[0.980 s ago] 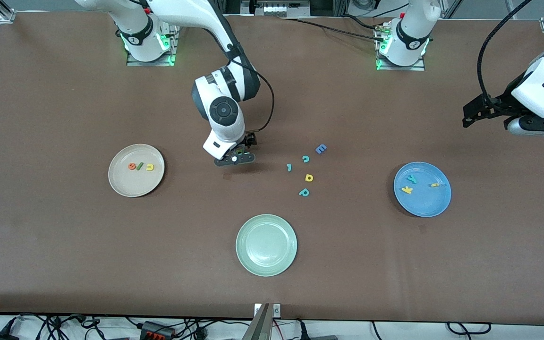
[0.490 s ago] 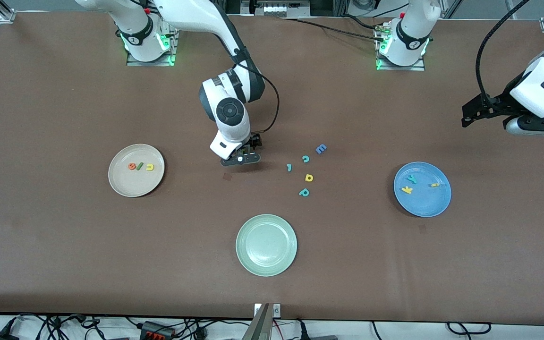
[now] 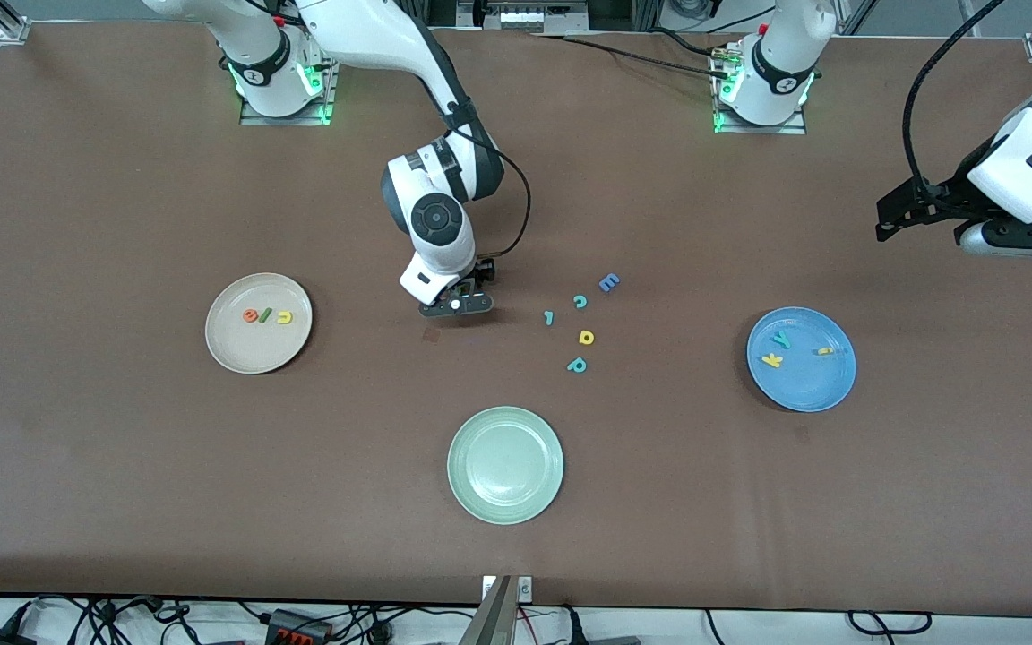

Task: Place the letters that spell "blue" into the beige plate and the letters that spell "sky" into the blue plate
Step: 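Grasp the green letter a with the right gripper and lift it, then carry the green a to the beige plate and open the right gripper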

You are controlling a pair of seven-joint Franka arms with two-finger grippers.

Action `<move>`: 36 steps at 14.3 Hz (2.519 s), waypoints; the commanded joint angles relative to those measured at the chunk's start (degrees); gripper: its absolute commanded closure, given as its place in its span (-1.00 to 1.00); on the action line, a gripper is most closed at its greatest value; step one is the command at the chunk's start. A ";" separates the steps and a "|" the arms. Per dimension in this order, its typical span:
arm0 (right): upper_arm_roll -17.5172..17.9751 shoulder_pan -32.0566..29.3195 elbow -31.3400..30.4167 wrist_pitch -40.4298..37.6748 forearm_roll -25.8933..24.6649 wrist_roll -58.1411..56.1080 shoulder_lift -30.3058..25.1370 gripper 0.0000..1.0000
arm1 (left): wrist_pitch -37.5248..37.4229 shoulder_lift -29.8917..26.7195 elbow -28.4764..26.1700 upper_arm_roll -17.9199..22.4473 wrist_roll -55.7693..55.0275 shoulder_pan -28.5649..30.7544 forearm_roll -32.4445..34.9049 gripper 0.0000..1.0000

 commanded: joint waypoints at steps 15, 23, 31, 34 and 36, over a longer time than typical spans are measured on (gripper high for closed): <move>-0.23 -0.19 0.48 0.12 1.43 -1.37 0.08 0.72 | -1.34 0.64 1.82 0.31 0.43 -0.51 -0.65 -1.00; -14.18 -0.72 -0.84 -7.68 1.08 -5.04 -3.25 0.72 | -1.34 0.64 1.82 0.23 0.43 -0.51 -0.56 -1.00; -26.06 -6.60 -5.92 -23.52 1.34 -30.87 -3.43 0.72 | -1.60 0.64 1.82 0.14 0.43 -0.51 -0.65 -1.00; -25.98 -9.15 -7.60 -23.00 1.43 -35.12 -3.17 0.72 | -1.60 0.64 1.82 0.14 0.43 -0.51 -0.65 -1.00; -25.63 -9.59 -7.78 -22.64 1.52 -35.21 -2.91 0.72 | -1.60 0.64 1.82 0.14 0.34 -0.60 -0.65 -1.00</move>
